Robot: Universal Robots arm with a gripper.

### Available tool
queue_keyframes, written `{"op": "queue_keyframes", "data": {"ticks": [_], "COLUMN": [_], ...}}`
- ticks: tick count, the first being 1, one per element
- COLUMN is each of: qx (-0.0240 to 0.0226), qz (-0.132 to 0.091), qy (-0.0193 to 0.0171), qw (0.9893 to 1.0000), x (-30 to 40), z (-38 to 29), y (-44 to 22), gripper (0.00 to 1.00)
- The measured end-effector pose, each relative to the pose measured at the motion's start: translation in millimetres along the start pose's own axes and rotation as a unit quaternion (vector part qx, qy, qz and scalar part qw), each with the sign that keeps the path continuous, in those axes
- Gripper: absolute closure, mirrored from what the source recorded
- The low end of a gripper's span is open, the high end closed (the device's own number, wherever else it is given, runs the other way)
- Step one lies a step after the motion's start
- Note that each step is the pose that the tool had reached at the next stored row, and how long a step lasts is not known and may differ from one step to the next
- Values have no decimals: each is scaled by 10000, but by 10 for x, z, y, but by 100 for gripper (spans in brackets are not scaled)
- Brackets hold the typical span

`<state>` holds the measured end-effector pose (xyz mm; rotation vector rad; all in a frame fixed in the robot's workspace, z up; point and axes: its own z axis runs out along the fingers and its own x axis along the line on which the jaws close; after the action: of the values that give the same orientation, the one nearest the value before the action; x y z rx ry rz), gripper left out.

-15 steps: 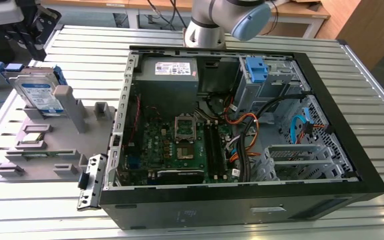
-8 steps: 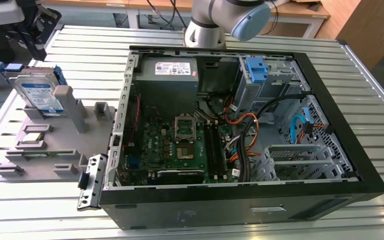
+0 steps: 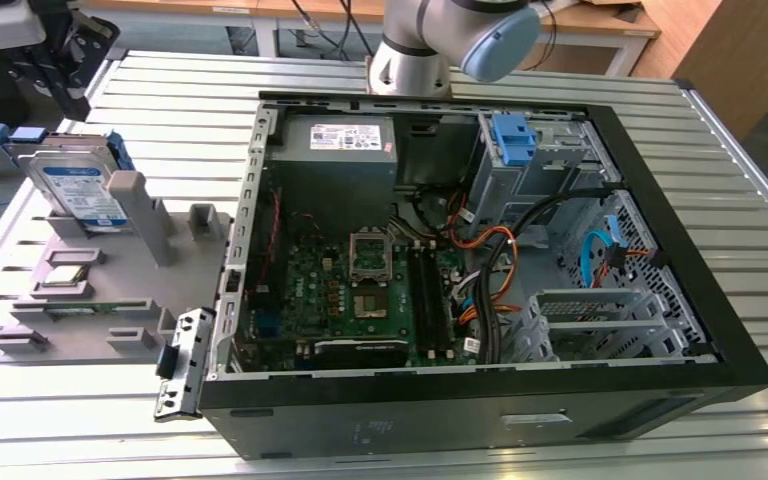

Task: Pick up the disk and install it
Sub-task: 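Reach for the disk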

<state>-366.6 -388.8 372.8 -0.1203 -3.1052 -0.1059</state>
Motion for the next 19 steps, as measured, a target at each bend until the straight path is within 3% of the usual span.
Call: {"op": "queue_keyframes", "data": {"ticks": [15, 19], "qx": [-1, -34], "qz": [0, -1], "qy": [-1, 2], "qw": [10000, 10000], "x": [179, 219], "z": [37, 41], "y": [18, 17], "gripper": [89, 89]}}
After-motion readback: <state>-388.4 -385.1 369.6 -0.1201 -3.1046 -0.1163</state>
